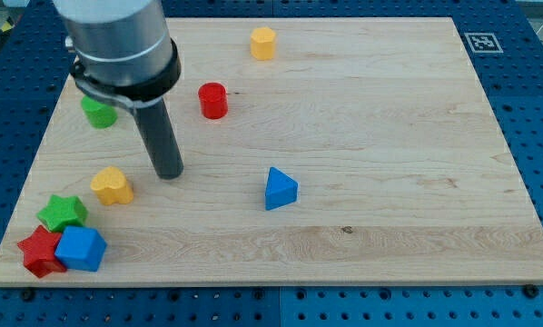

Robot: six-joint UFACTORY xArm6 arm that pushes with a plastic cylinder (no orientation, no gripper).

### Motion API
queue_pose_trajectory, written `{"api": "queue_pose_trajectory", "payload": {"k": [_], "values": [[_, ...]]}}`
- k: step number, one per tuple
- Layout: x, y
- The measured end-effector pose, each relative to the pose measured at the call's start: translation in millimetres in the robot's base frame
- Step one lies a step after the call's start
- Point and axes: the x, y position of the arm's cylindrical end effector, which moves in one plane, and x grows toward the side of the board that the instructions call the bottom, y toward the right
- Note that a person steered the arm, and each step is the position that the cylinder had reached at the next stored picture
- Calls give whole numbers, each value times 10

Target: Push the yellow heart into a group of blocks

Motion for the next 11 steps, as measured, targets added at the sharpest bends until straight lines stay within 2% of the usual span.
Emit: {"api": "queue_pose_trajectory", "payload": {"k": [2,4,11], "values": [[-229,-209],[-210,-388],[633,-493]]}}
